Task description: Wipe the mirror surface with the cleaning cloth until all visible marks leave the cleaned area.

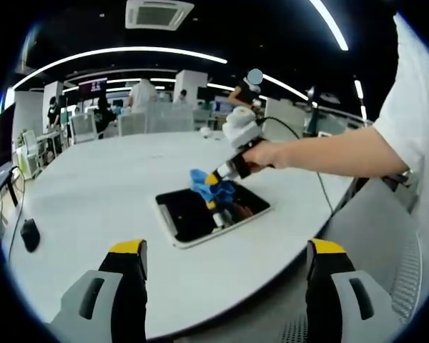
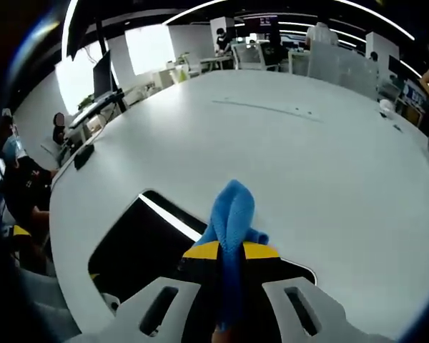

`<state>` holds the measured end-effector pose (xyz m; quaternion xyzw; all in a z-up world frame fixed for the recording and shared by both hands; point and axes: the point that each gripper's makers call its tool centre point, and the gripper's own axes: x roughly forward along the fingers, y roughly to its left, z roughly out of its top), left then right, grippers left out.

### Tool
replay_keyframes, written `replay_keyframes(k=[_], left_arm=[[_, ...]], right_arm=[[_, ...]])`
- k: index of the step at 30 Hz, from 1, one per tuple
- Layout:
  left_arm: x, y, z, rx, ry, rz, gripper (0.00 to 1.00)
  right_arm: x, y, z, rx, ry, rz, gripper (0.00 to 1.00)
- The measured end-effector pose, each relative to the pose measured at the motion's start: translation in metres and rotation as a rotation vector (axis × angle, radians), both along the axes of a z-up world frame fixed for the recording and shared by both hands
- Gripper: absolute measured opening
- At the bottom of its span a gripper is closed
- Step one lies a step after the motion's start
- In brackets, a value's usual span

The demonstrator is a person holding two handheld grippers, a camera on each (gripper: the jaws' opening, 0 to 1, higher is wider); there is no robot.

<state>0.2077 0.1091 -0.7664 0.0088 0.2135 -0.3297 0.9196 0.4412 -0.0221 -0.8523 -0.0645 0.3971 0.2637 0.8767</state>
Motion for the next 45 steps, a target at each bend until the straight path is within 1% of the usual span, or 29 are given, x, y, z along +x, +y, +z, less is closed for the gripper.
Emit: replay_keyframes(k=[6,11,15,18,20,24,29,33,45], left_arm=[[0.0,0.001,0.0,0.0,-0.003,0.005,0.94],[0.0,0.001,0.0,0.003,0.001,0.0,0.94],[0.0,0.001,0.001,-0.007,-0.003,0.008,0.94],[-0.001,0.0,0.0,0.004,0.001,-0.007,0.93],[-0.001,0.0,0.0,-0.002,0.0,-0.003,0.93],[0.0,0.0,0.0,-0.001,-0.001,-0.002,0.93],[0.0,0.0,0.001,-0.001,-0.007,0.0,0.94],[0.0,0.0,0.001,0.0,-0.009,0.001,0.94],[0.0,0.001,0.001,-0.003,-0.009,0.001,0.94]], right_arm=[[0.002,-0.005,-0.001,-0.001,-0.001,-0.012,0.05],[0.0,-0.005,-0.001,0.005,-0.003,-0.018,0.05],[-0.002,-0.006,0.0,-0.008,0.005,-0.016,0.05],[-0.004,-0.007,-0.001,-0.003,-0.005,-0.022,0.05],[-0.005,-0.007,-0.001,-0.007,-0.002,-0.022,0.05],[-0.01,-0.008,-0.002,-0.017,-0.011,-0.01,0.05],[-0.02,-0.008,-0.001,-0.026,-0.003,0.001,0.05],[-0.021,-0.009,-0.002,-0.03,0.002,0.008,0.05],[-0.036,-0.008,-0.002,-0.028,0.015,0.008,0.05]])
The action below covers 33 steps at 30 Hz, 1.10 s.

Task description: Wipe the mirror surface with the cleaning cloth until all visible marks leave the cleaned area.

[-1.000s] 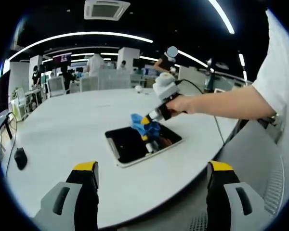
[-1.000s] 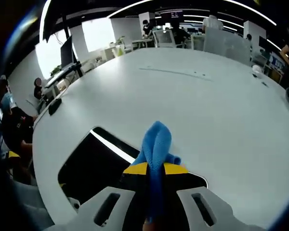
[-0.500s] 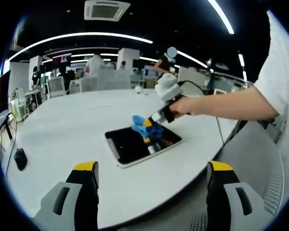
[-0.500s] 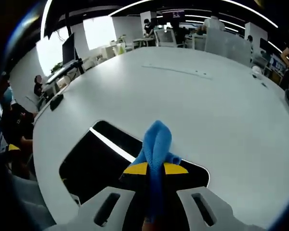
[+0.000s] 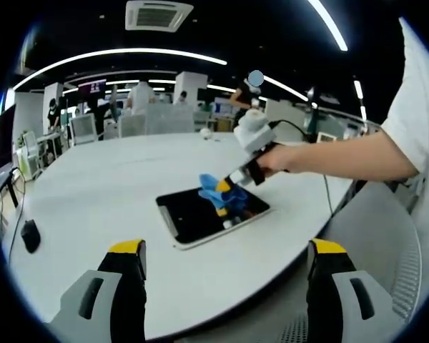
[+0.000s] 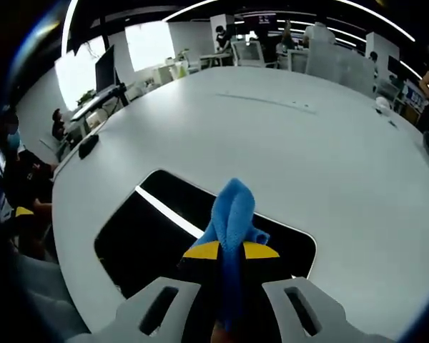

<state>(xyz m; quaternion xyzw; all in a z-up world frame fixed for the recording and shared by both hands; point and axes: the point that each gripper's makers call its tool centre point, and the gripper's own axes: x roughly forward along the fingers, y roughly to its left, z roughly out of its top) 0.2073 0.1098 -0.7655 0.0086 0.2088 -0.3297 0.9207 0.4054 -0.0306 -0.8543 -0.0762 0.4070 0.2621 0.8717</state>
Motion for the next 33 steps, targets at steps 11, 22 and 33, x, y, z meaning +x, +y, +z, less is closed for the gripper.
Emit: replay_keyframes(k=[11,22,33], left_arm=[[-0.001,0.0,0.0,0.005,0.002,-0.006,0.93],[0.0,0.0,0.0,0.007,-0.002,-0.005,0.92],[0.0,0.001,0.0,0.012,-0.008,-0.002,0.92]], right_arm=[[-0.02,0.002,-0.002,-0.013,0.007,0.024,0.05],[-0.043,0.005,0.0,-0.029,0.001,0.051,0.05],[-0.065,0.009,0.001,-0.032,0.013,0.065,0.05]])
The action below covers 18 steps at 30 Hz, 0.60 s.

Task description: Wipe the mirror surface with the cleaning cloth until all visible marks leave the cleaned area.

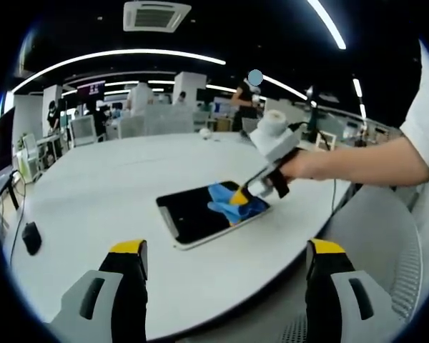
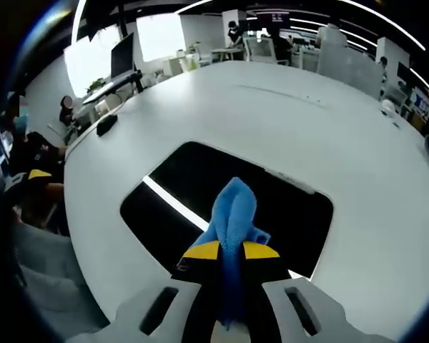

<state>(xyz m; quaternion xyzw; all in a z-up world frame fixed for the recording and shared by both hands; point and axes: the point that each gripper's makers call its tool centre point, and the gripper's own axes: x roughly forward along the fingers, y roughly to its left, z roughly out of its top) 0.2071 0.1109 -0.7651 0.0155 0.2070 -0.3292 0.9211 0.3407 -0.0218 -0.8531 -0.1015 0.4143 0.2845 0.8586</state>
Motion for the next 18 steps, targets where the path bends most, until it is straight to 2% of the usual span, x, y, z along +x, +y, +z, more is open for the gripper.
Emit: replay_keyframes(k=[18], left_arm=[[0.0,-0.001,0.002,-0.001,-0.008,-0.004,0.92]], right_arm=[[-0.023,0.0,0.0,0.005,0.014,0.011,0.05]])
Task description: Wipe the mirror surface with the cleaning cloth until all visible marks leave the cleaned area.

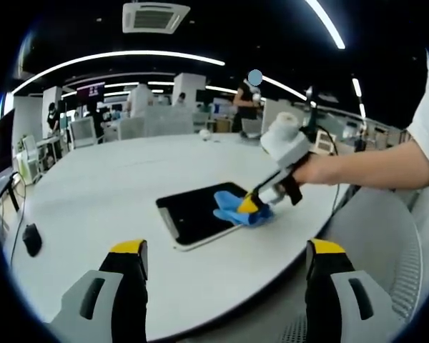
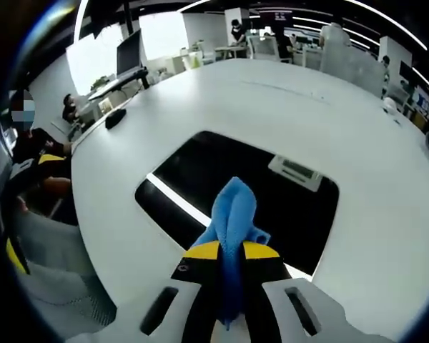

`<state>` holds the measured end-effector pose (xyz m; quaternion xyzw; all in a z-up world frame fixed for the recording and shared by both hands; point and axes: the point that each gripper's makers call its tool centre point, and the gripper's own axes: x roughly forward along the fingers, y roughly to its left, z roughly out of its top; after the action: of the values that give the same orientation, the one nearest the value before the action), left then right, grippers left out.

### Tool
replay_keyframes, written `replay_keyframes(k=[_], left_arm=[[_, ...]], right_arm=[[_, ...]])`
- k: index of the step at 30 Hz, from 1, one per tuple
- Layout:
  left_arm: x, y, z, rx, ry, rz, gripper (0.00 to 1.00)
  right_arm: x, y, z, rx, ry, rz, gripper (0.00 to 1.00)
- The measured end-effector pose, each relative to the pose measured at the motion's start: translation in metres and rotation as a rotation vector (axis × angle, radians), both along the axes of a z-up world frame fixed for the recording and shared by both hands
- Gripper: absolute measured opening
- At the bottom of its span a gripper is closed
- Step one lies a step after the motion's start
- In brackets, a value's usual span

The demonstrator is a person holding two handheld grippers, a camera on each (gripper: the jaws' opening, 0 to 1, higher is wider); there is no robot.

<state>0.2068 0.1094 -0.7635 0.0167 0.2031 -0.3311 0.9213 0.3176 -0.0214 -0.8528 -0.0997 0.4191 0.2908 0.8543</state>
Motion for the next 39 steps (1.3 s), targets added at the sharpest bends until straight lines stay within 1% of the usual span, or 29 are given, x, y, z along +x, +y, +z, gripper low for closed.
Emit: replay_keyframes(k=[7,12,16,22,34,39], left_arm=[[0.0007,-0.0002,0.0008,-0.007,-0.004,0.007,0.92],[0.0006,-0.0005,-0.0007,0.003,0.003,0.006,0.92],[0.0018,0.0005,0.0015,-0.004,-0.012,0.02,0.92],[0.0025,0.0011,0.0022,-0.006,-0.017,0.03,0.92],[0.0027,0.0003,0.0022,-0.01,-0.02,0.029,0.92],[0.0027,-0.0002,0.0022,-0.012,-0.02,0.027,0.92]], right_arm=[[-0.0052,-0.0003,-0.0003,0.002,0.008,0.005,0.05],[-0.0058,-0.0006,-0.0001,0.009,0.004,0.004,0.05],[-0.0081,-0.0005,-0.0002,0.008,0.007,0.017,0.05],[-0.0085,-0.0009,-0.0002,0.008,0.01,0.033,0.05],[-0.0083,-0.0021,-0.0007,0.034,0.023,0.052,0.05],[-0.0084,-0.0024,-0.0008,0.023,0.011,0.07,0.05]])
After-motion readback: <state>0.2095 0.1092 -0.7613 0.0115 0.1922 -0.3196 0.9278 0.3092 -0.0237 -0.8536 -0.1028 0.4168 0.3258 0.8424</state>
